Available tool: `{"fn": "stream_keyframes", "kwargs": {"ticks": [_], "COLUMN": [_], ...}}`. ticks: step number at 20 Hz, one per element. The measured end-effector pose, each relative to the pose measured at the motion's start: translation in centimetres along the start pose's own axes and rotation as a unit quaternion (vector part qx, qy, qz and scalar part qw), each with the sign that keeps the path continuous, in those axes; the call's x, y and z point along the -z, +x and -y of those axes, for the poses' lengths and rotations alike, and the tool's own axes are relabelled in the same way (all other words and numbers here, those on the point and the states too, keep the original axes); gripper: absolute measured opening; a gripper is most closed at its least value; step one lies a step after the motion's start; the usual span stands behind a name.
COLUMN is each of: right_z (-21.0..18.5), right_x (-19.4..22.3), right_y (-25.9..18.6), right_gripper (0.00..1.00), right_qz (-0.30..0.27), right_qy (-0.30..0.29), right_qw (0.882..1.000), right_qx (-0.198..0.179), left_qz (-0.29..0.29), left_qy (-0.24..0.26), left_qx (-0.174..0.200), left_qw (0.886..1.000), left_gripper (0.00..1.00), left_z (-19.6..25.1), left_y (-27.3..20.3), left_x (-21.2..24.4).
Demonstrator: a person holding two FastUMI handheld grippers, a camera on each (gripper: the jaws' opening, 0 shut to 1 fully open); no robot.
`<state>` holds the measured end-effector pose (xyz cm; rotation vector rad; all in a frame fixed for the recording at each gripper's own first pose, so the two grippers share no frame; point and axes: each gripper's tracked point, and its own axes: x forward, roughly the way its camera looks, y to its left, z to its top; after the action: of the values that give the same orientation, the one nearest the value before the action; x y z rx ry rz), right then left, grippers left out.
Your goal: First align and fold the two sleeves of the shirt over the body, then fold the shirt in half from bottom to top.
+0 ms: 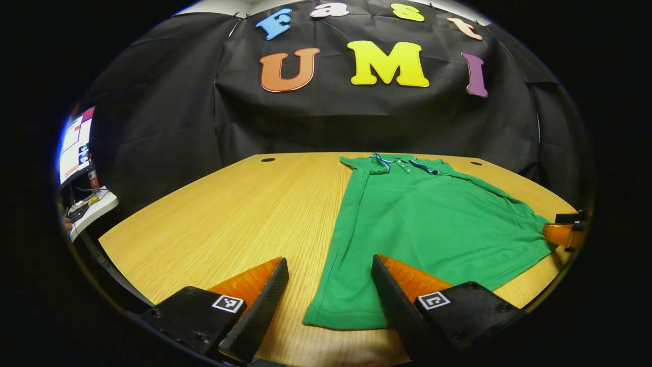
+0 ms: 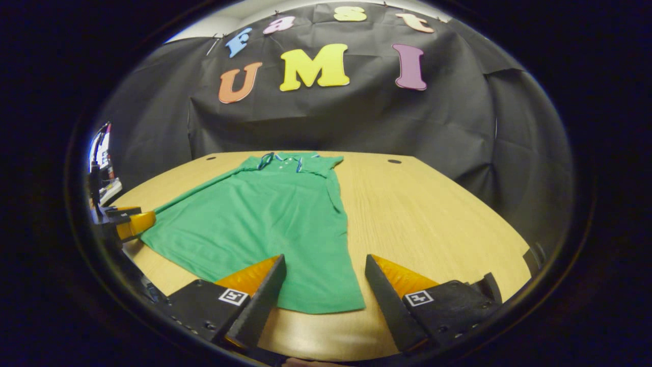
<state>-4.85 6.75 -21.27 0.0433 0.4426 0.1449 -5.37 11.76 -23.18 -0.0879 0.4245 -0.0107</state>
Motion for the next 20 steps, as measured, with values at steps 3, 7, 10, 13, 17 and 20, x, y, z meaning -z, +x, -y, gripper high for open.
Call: {"fn": "stream_keyframes", "kwargs": {"ticks": [3, 7, 10, 13, 17, 20], "right_z": [-0.1, 0.1, 0.2, 0.5, -1.7, -1.8], "right_x": [0.3, 0.6, 0.7, 0.5, 0.6, 0.4], "right_y": [-0.5, -0.1, 0.5, 0.8, 0.9, 0.5], "right_gripper": [0.94, 0.95, 0.95, 0.82, 0.13, 0.03], "right_qz": [0.006, -0.003, 0.000, -0.003, -0.009, -0.009], "right_qy": [-0.020, 0.019, 0.025, 0.037, 0.008, -0.006], "right_qw": [1.000, 1.000, 1.000, 0.999, 1.000, 1.000], "right_qx": [0.008, 0.002, 0.003, 0.014, -0.001, -0.011], "left_qz": [0.001, -0.001, -0.014, -0.012, -0.025, -0.029], "left_qy": [0.012, 0.010, 0.016, 0.025, 0.036, 0.022], "left_qx": [0.022, 0.014, 0.006, 0.014, 0.005, 0.006], "left_qw": [1.000, 1.000, 1.000, 1.000, 0.999, 0.999], "left_gripper": [1.00, 1.00, 1.00, 0.59, 0.14, 0.07], "left_z": [1.0, 0.8, 1.1, 2.1, 2.5, 2.4], "left_y": [-0.1, 0.2, 0.4, 0.6, 0.6, 0.3], "left_x": [0.2, 0.2, 0.2, 0.2, 0.2, 0.0]}}
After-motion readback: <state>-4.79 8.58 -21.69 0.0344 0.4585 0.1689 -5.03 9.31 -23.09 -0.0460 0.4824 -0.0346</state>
